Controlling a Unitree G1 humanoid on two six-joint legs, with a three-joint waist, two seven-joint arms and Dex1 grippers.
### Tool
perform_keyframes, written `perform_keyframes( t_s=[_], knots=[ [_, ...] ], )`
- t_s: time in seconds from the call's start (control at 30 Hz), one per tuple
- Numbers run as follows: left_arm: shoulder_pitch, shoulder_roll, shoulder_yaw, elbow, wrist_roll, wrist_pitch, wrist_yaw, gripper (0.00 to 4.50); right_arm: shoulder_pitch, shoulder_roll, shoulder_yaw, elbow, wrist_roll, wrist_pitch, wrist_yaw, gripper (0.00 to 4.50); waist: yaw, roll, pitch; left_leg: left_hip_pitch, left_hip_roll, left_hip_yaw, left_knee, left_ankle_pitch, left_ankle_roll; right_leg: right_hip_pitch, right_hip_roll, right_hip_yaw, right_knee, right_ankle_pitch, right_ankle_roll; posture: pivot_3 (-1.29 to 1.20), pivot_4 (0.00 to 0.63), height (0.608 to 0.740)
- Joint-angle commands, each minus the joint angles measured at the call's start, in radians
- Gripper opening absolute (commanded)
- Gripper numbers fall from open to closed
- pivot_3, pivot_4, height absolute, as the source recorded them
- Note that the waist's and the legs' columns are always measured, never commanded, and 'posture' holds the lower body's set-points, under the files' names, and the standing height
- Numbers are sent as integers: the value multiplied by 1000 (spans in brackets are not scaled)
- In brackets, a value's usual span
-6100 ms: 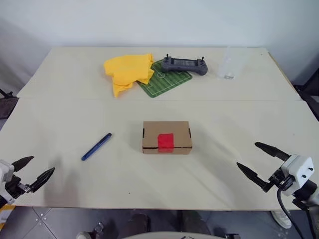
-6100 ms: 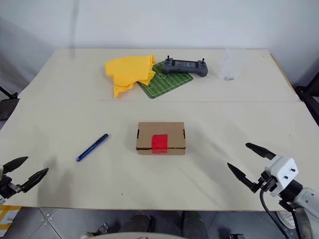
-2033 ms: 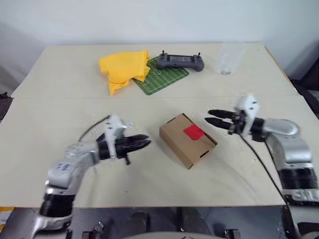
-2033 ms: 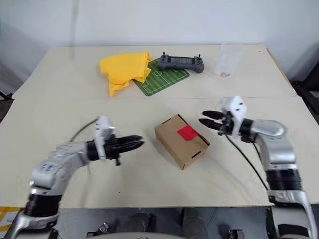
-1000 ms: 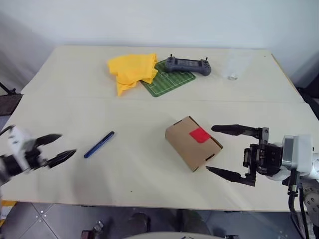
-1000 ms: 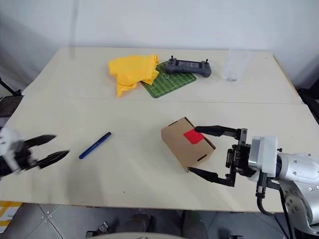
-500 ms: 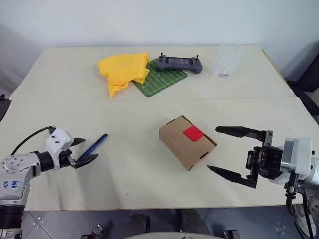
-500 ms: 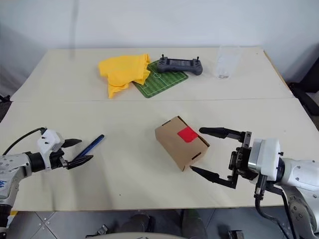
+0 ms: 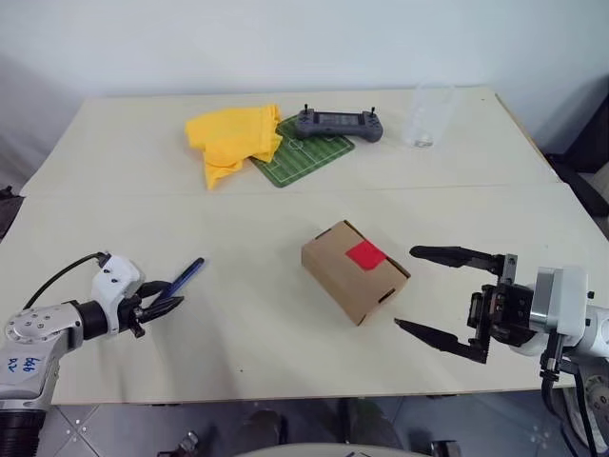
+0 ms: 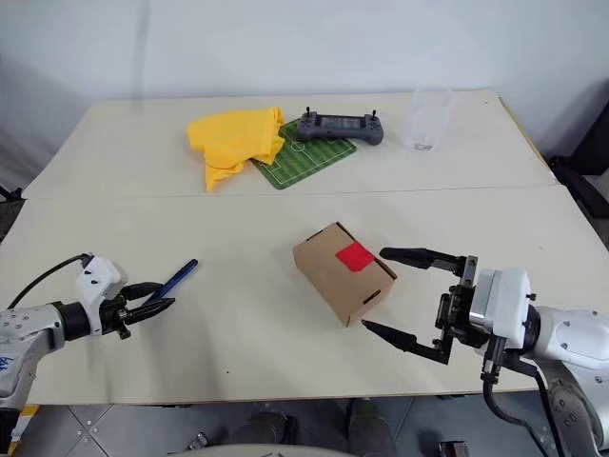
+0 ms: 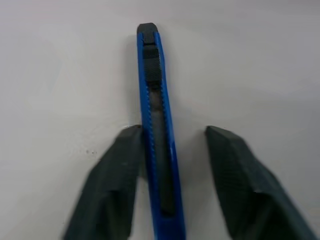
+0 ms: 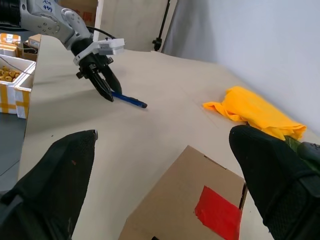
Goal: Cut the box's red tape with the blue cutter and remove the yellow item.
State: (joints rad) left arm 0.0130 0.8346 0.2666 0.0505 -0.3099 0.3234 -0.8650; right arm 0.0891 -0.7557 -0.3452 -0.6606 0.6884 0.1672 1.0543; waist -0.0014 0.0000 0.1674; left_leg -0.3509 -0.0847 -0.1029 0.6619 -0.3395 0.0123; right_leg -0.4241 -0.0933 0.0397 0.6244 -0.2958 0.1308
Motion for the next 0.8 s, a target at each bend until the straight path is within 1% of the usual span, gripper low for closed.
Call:
perform_keyframes(
  t_s=[0.03,0.1,0.17,0.23,0.3,0.47,0.8],
  knots=[
    [53,-9,-9,107,44,4,19,929,-15,-7,-3,-20,16,-11,-4,4500,0,3,-2,1,0,0,0,0,0,0,0,0,1,0,0,0,150,740],
    [54,-14,-16,127,52,-21,20,418,-22,-7,1,-19,17,-10,-5,4500,-1,5,-3,1,0,0,0,-1,2,1,0,1,2,0,0,0,150,740],
    [52,-16,-19,139,51,-36,18,417,-27,-7,3,-19,16,-9,-6,4500,-2,6,-3,5,0,1,-1,-2,3,3,0,2,2,0,0,0,150,740],
    [47,-18,-22,151,47,-42,16,417,-33,-8,7,-16,14,-9,-7,4500,-2,6,-4,15,1,1,-7,-2,3,11,1,4,-1,-1,-1,0,150,740],
    [43,-19,-27,160,47,-48,14,417,-38,-8,9,-14,12,-9,-6,4500,-2,6,-4,20,2,2,-11,-2,4,16,1,6,-4,-1,-2,0,150,740],
    [37,-22,-38,167,44,-81,-3,417,-38,-6,12,-9,4,-10,-6,4500,-1,10,-6,20,3,1,-14,-2,3,14,1,8,-3,-2,-3,0,150,740],
    [-21,1,-71,183,48,-225,-108,417,-23,-15,-17,-1,19,5,-6,4500,3,10,-6,17,3,1,-14,-2,3,12,2,8,-5,-2,-3,0,150,740]
  ],
)
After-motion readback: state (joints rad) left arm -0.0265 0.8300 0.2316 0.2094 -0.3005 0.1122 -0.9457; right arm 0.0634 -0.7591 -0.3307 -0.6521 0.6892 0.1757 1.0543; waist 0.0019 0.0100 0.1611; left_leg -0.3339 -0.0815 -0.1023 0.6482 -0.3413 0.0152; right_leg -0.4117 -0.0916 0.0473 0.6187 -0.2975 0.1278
